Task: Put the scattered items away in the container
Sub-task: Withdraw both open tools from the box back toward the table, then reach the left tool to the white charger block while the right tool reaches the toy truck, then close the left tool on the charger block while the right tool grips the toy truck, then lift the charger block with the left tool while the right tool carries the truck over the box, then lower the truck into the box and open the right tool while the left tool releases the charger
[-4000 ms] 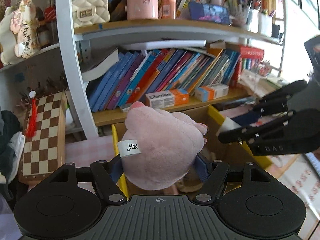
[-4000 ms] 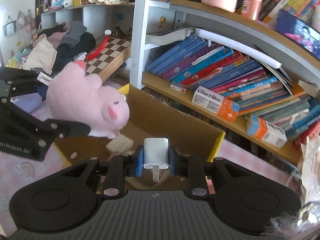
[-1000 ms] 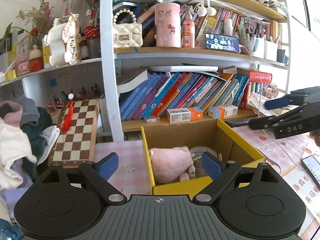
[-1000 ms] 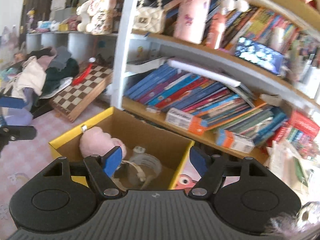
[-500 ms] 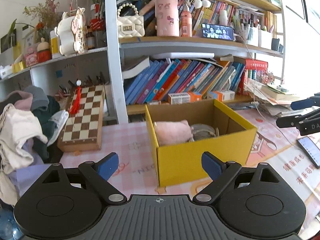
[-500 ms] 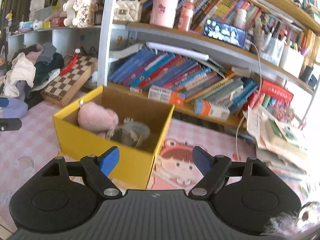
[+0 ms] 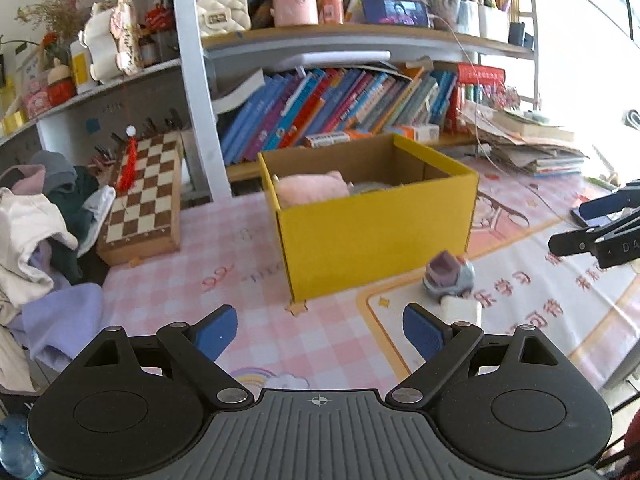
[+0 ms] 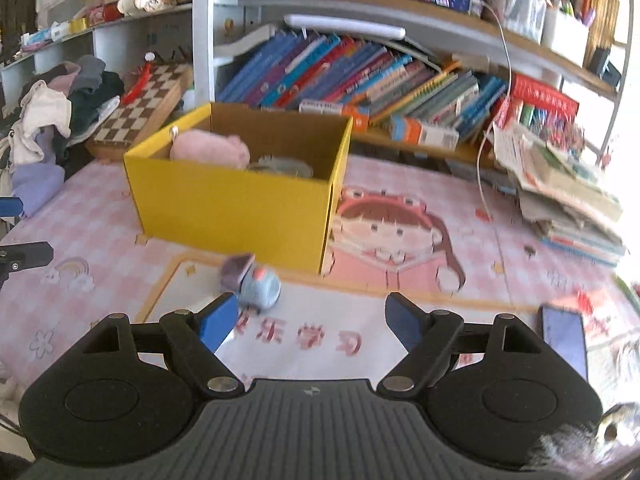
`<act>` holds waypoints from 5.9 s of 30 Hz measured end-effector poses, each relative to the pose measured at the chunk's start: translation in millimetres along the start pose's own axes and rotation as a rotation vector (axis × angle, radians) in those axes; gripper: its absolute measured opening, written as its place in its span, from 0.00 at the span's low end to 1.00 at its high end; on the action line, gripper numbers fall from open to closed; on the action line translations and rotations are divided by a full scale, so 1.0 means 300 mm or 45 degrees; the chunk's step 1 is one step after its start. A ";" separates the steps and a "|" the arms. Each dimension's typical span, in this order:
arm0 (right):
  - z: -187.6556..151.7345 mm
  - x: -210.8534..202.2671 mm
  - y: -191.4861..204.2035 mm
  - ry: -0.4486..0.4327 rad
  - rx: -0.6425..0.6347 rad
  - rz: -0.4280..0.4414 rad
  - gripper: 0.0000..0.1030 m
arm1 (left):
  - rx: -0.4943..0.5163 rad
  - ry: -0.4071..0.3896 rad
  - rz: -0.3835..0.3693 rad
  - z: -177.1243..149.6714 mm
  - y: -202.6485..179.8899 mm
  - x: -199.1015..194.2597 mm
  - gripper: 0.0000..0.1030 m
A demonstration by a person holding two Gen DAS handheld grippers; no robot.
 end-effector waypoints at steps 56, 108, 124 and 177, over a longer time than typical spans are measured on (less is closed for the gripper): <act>-0.090 0.193 0.060 0.207 -0.174 0.055 0.62 | 0.089 0.363 -0.362 -0.056 -0.279 0.452 0.66; 0.037 0.366 0.270 0.261 -0.276 0.321 0.55 | -0.182 0.308 -0.172 -0.070 -0.026 0.222 0.40; 0.206 0.129 0.186 0.003 -0.295 0.353 0.55 | -0.095 0.002 -0.216 0.207 -0.024 0.108 0.40; 0.660 0.948 0.425 0.211 -0.471 0.542 0.56 | -0.118 0.294 -0.421 0.369 -0.016 0.713 0.41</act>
Point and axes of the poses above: each gripper's, at about its wrist camera, not at the fingertips, and x roughly the way its jaws point, y to its left, z to its top, the point moved 7 cm from there along x, roughly the way its jaws point, and after that the axes turned 13 degrees about -z, right-handed, at the moved point
